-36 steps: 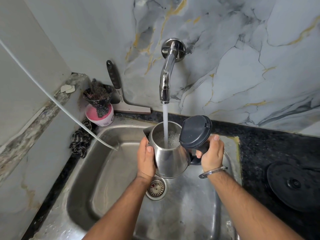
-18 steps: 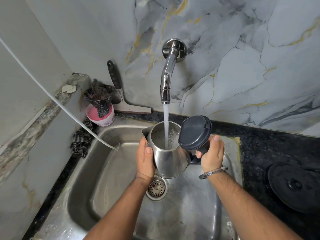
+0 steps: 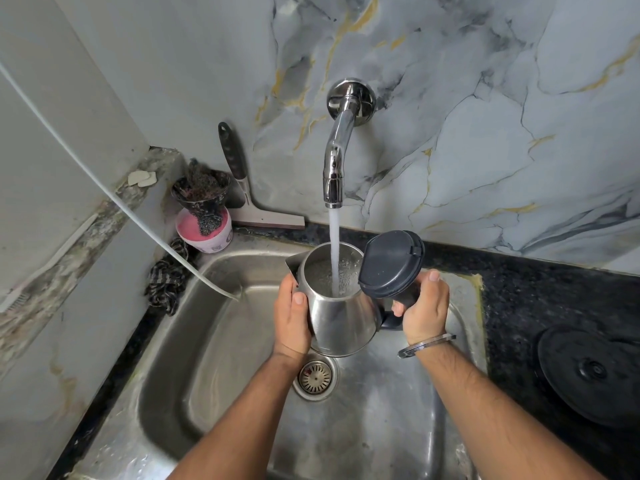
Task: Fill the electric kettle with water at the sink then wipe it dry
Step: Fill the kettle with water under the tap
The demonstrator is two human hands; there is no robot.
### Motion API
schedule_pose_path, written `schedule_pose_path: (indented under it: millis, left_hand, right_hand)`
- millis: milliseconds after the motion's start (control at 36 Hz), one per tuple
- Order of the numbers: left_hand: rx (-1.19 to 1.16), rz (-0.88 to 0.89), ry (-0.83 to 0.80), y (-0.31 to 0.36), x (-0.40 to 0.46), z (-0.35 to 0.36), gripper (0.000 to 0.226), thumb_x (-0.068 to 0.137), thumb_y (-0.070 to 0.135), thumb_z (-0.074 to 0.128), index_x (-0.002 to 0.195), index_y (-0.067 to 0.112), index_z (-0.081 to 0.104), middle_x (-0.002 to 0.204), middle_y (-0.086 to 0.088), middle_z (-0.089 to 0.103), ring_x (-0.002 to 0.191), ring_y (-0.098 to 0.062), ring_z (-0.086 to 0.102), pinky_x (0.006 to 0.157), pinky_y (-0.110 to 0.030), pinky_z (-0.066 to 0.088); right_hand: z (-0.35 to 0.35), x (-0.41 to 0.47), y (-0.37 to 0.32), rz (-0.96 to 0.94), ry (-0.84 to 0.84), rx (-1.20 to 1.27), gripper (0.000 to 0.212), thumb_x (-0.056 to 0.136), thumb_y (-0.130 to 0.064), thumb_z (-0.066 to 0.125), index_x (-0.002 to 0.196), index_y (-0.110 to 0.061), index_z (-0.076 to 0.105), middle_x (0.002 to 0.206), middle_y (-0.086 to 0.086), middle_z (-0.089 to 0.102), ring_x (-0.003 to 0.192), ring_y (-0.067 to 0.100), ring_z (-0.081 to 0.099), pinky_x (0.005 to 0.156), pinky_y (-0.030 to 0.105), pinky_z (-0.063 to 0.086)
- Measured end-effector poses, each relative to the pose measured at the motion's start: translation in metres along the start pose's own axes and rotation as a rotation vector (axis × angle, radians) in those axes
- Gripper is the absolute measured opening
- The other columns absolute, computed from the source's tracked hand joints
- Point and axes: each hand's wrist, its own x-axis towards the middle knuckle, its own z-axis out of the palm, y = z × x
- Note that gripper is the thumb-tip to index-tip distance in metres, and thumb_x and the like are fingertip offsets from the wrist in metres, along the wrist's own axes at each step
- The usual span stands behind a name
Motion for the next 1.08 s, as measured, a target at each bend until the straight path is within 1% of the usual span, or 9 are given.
schedule_pose_path:
  millis: [167,250,361,472,583,694,778,917,1083]
  left_hand:
    - [0.023,0.002,-0.004,0.006,0.001,0.001,0.090,0.088,0.080,0.050,0.131,0.001,0.057,0.126,-0.028,0.065,0.120,-0.049,0.060,0.102,-0.072,0.044]
    - [0.030,0.014,-0.004,0.009,0.002,0.001,0.087,0.088,0.079,0.050,0.130,0.003,0.058,0.124,-0.026,0.067,0.120,-0.052,0.059,0.102,-0.071,0.045]
    - [0.029,-0.006,-0.030,0.015,0.003,0.001,0.073,0.090,0.071,0.047,0.127,0.009,0.059,0.123,-0.020,0.069,0.115,-0.032,0.064,0.102,-0.065,0.048]
    - [0.065,0.006,-0.171,0.022,0.010,-0.003,0.087,0.086,0.083,0.046,0.131,0.010,0.058,0.123,-0.005,0.072,0.116,-0.018,0.066,0.099,-0.043,0.054]
    - [0.127,0.065,-0.111,0.045,0.029,-0.013,0.087,0.092,0.078,0.036,0.147,0.012,0.048,0.143,-0.011,0.061,0.137,-0.018,0.054,0.117,-0.032,0.042]
    - [0.183,0.154,-0.075,0.091,0.057,-0.017,0.051,0.097,0.049,0.049,0.134,0.015,0.062,0.127,-0.001,0.069,0.120,-0.003,0.064,0.104,-0.021,0.048]
    - [0.176,0.169,-0.135,0.124,0.073,-0.013,0.023,0.100,0.036,0.059,0.118,0.024,0.068,0.117,-0.004,0.075,0.112,-0.010,0.070,0.096,-0.021,0.052]
    - [0.273,0.166,-0.307,0.155,0.088,-0.005,0.031,0.104,0.020,0.060,0.130,0.004,0.065,0.122,-0.008,0.074,0.109,-0.006,0.068,0.094,-0.017,0.053]
    - [0.271,0.131,-0.444,0.165,0.088,0.010,0.024,0.101,0.007,0.062,0.120,-0.007,0.066,0.104,-0.008,0.073,0.095,-0.010,0.068,0.091,-0.022,0.055]
  right_hand:
    - [0.001,0.001,-0.003,0.029,0.011,0.024,0.082,0.088,-0.074,0.021,0.042,-0.012,0.048,0.034,0.003,0.046,0.034,0.033,0.044,0.036,0.040,0.036]
    - [0.001,0.002,-0.002,0.036,0.031,0.040,0.074,0.085,-0.078,0.024,0.041,-0.025,0.051,0.034,0.001,0.047,0.033,0.025,0.046,0.036,0.033,0.037]
    - [0.000,0.002,-0.001,0.034,0.039,0.033,0.073,0.089,-0.071,0.021,0.041,-0.026,0.051,0.034,0.003,0.048,0.033,0.023,0.046,0.038,0.032,0.038]
    - [-0.004,0.003,0.003,0.053,0.074,0.037,0.066,0.091,-0.057,0.021,0.042,-0.025,0.052,0.034,0.002,0.047,0.031,0.021,0.045,0.039,0.027,0.037]
    - [-0.003,0.003,0.002,0.026,0.040,0.008,0.075,0.092,-0.064,0.020,0.044,-0.014,0.049,0.032,0.003,0.044,0.030,0.023,0.042,0.039,0.027,0.035]
    - [-0.004,0.004,0.003,0.025,0.038,0.012,0.084,0.086,-0.077,0.021,0.045,-0.010,0.049,0.032,0.004,0.044,0.029,0.023,0.042,0.037,0.024,0.033]
    - [-0.005,0.004,0.007,0.021,0.026,0.019,0.086,0.086,-0.077,0.021,0.045,-0.006,0.048,0.032,0.004,0.045,0.029,0.022,0.042,0.037,0.022,0.033]
    - [-0.008,0.004,0.015,0.040,0.013,0.027,0.091,0.088,-0.072,0.023,0.049,0.006,0.049,0.033,0.001,0.044,0.029,0.015,0.042,0.035,0.018,0.031]
    - [-0.011,0.004,0.019,0.044,-0.008,0.024,0.084,0.091,-0.057,0.019,0.048,0.009,0.048,0.033,0.005,0.046,0.028,0.011,0.041,0.035,0.018,0.031]
